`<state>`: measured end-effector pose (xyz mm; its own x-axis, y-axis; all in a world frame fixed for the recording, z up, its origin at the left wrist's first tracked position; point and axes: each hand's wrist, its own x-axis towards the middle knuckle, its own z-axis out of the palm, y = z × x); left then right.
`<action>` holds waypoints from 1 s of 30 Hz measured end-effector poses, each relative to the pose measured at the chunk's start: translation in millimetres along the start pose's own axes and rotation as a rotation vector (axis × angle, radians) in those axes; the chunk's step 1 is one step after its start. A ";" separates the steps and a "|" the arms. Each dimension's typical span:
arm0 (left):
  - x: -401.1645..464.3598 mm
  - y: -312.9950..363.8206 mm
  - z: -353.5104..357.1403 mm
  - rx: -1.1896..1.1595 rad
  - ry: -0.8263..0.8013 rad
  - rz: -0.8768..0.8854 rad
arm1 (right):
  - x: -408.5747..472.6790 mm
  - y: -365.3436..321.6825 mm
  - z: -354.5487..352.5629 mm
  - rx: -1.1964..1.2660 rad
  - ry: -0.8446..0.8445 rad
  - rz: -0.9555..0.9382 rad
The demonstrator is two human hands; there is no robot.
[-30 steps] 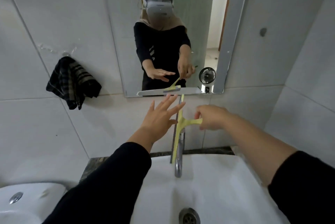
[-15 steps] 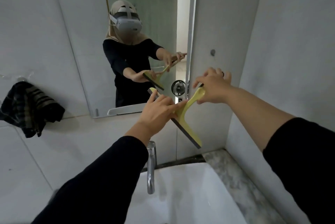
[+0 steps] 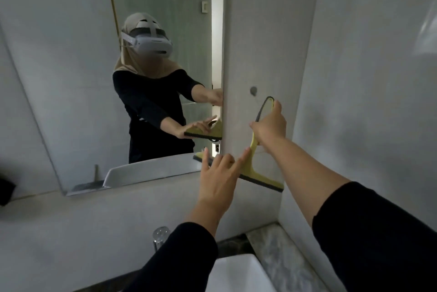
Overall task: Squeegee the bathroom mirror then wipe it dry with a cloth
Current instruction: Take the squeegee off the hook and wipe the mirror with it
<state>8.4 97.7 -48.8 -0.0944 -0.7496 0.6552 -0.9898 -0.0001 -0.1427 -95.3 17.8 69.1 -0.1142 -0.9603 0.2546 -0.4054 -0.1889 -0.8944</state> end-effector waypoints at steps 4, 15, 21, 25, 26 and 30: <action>15.4 8.2 31.8 -0.012 -0.045 0.024 | 31.5 13.3 9.3 -0.107 -0.064 -0.170; 50.2 18.9 83.9 -0.106 -0.177 -0.053 | 78.0 37.9 34.6 -0.187 -0.042 -0.364; 53.6 18.0 78.4 -0.156 -0.229 -0.082 | 69.5 44.1 35.3 -0.213 -0.039 -0.355; 45.3 2.9 60.2 -0.226 -0.238 -0.072 | 47.0 41.3 32.2 -0.374 -0.068 -0.215; 41.7 -4.1 53.6 -0.243 -0.233 -0.072 | 37.8 39.0 32.2 -0.442 -0.078 -0.186; 22.7 -42.0 20.1 -0.262 -0.237 -0.109 | -7.6 23.6 38.2 -0.633 -0.115 -0.196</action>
<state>50.0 67.3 -42.8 0.0103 -0.8871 0.4614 -0.9894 0.0579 0.1333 -69.4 12.8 32.0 0.0990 -0.9429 0.3180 -0.8665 -0.2388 -0.4383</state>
